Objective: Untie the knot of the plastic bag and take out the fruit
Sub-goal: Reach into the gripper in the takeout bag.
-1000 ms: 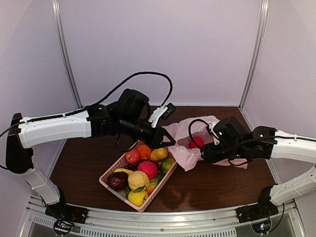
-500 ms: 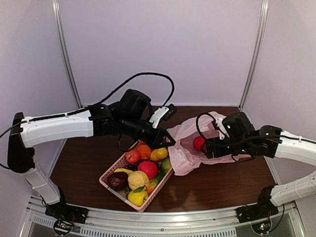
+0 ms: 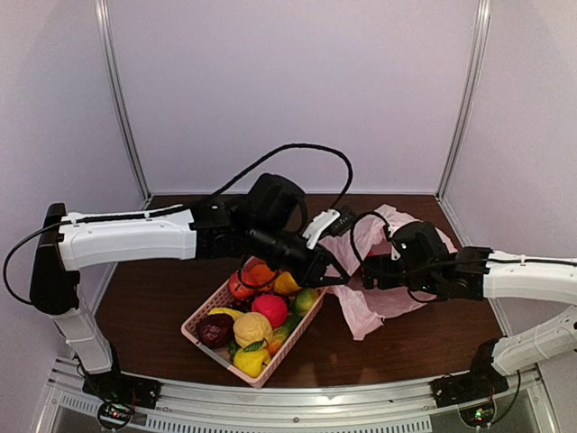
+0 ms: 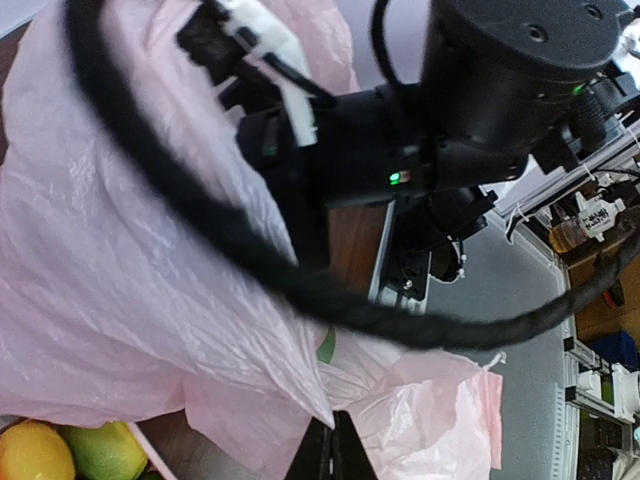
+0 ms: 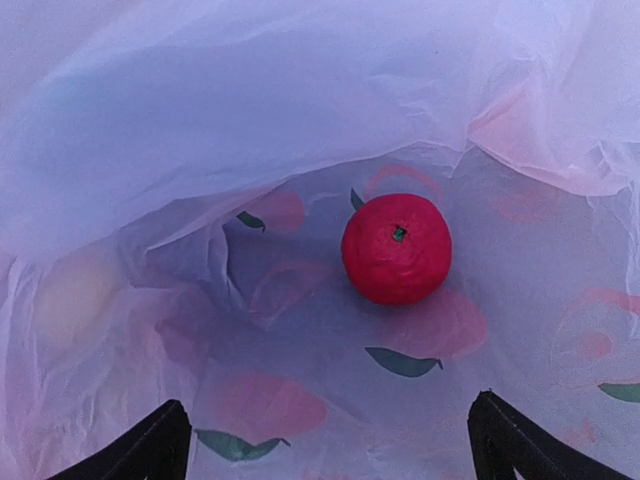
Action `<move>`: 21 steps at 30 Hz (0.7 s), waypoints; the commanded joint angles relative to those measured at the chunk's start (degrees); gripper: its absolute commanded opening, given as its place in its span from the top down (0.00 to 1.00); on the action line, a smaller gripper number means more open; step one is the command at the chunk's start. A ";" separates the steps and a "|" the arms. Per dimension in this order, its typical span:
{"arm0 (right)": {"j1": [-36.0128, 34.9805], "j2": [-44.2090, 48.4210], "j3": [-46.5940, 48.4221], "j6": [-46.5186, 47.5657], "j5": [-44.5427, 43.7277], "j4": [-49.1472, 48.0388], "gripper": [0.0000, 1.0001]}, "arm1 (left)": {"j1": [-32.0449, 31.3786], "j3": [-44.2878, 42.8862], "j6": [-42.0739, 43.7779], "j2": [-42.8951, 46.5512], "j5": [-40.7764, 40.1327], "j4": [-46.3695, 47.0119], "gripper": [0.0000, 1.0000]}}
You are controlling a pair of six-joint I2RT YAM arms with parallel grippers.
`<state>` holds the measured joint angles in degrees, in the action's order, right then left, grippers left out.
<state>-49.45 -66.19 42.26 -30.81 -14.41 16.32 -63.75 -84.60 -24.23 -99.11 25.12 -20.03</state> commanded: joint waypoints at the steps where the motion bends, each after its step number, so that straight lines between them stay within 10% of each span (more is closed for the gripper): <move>1: 0.90 -1.97 -2.66 -0.75 -5.21 -9.67 0.01 | -2.17 -4.32 -1.63 -2.89 4.19 5.15 1.00; 21: 11.06 -11.71 -8.00 -0.90 5.95 -18.92 0.01 | -7.15 -11.37 -8.52 -3.70 10.86 12.12 1.00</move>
<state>-41.10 -78.70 36.60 -30.35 -8.78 -3.55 -68.23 -93.19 -31.46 -103.24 30.61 -12.05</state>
